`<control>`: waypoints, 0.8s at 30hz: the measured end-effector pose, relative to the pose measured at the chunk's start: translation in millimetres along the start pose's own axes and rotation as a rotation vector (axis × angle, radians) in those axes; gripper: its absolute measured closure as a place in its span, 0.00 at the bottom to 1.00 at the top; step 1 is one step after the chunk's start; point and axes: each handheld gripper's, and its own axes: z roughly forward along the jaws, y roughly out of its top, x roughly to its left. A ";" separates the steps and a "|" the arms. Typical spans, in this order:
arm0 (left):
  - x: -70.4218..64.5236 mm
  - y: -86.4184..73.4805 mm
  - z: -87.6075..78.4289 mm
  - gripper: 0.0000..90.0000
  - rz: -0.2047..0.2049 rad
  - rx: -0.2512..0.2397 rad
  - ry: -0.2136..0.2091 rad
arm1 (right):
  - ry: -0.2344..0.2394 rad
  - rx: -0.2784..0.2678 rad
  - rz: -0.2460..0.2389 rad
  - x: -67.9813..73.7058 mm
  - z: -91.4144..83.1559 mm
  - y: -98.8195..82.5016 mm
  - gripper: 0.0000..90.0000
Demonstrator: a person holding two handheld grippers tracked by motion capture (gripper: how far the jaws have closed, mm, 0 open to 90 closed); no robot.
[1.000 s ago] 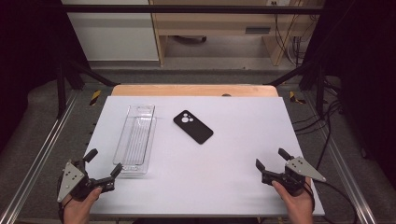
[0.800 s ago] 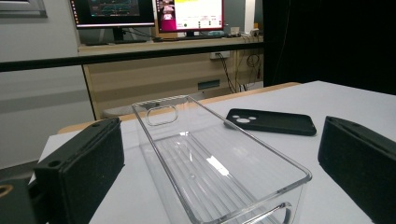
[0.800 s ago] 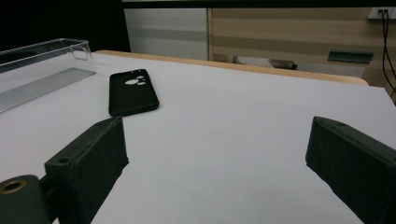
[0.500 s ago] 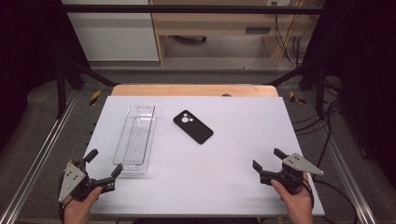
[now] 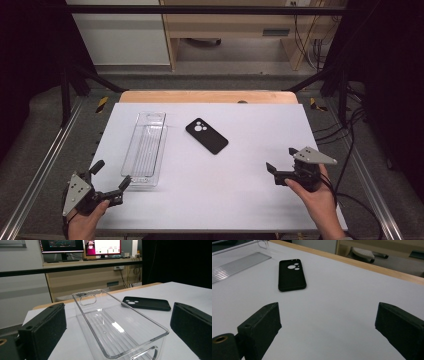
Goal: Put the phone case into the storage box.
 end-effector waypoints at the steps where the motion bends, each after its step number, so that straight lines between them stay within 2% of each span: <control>1: 0.0 0.0 0.0 0.00 0.000 0.000 0.000 | 0.000 0.008 -0.003 -0.6 2.4 3.7 0.07; 5: 1.0 -0.3 0.1 0.00 -0.005 0.001 0.004 | 0.011 0.032 -0.007 -2.6 9.7 13.4 0.07; 9: 1.3 -0.1 0.5 0.00 -0.003 0.000 0.005 | 0.021 0.074 -0.031 -0.9 22.6 23.2 0.07; 10: 1.4 -0.3 0.6 0.00 -0.002 0.001 0.005 | 0.027 0.092 -0.050 1.1 30.0 27.7 0.07; 18: 0.6 0.2 0.3 0.00 -0.003 -0.002 0.000 | 0.076 0.152 -0.090 12.3 58.8 44.3 0.08; 24: 0.2 0.5 0.7 0.00 -0.001 -0.003 -0.002 | 0.093 0.176 -0.107 17.8 71.7 53.8 0.08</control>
